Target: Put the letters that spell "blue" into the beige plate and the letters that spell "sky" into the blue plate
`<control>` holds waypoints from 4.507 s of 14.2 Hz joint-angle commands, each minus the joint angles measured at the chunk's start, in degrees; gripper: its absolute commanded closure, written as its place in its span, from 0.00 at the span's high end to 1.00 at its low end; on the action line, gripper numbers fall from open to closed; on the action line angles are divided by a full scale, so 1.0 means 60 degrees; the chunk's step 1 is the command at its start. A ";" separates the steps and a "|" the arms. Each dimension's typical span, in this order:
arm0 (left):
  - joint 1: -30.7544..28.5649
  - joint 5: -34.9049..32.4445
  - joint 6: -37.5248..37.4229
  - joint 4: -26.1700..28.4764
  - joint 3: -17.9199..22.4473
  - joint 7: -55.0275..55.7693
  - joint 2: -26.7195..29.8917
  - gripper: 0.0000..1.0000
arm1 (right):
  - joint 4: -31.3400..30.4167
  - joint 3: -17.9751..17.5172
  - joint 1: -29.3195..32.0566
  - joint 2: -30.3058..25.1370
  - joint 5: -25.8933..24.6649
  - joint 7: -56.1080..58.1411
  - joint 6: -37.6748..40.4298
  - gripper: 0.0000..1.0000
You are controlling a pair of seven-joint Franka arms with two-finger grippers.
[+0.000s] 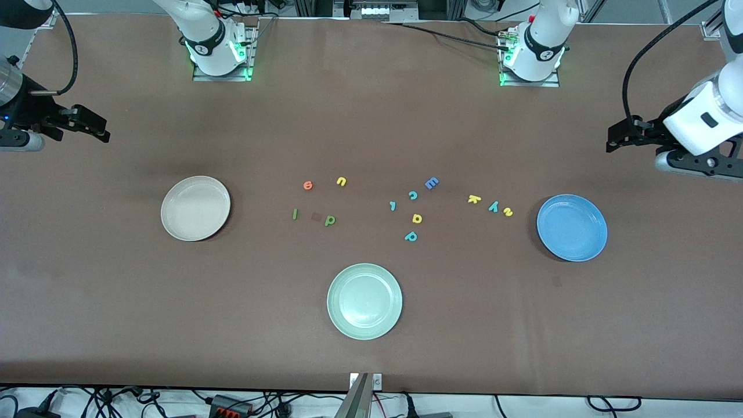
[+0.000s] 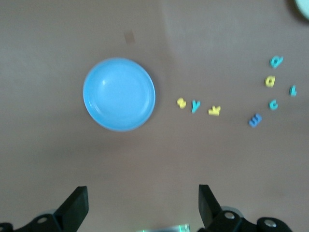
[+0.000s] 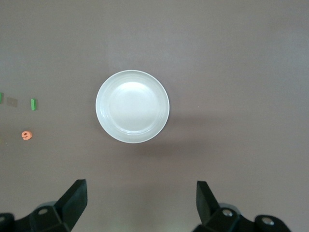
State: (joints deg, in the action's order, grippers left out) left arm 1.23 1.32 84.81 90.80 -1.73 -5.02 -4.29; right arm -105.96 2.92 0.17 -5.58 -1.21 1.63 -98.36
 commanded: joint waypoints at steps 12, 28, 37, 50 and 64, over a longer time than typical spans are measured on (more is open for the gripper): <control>0.0512 0.0087 0.2443 -0.0162 -0.0180 0.0688 -0.3559 1.00 | 0.0434 -0.0179 -0.2165 0.2831 0.0699 -0.0023 -0.0845 1.00; 0.0454 0.0893 0.5904 0.1889 -0.0268 0.2593 -0.5100 0.50 | -0.0592 -0.0193 -0.5638 0.5776 0.0831 -0.2440 -0.5007 1.00; 0.0323 0.2065 0.5523 0.2342 -0.0385 0.2756 -0.4954 0.51 | -0.0606 -0.0194 -0.6005 0.6320 0.1535 -0.2616 -0.5433 0.69; 0.0293 0.2212 0.5597 0.2299 -0.0385 0.2872 -0.5364 0.43 | -0.0606 -0.0179 -0.5990 0.6511 0.1521 -0.2469 -0.5389 0.44; 0.0307 0.2636 0.5539 0.2197 -0.0385 0.2857 -0.5540 0.08 | -0.0005 0.0085 -0.2216 0.5514 0.1330 -0.0027 -0.3836 0.03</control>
State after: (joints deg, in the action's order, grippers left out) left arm 3.09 15.89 117.95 104.65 -3.80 12.06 -36.54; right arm -105.24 4.68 -19.93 28.25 6.91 -3.55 -122.40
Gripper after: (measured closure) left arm 0.789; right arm 0.722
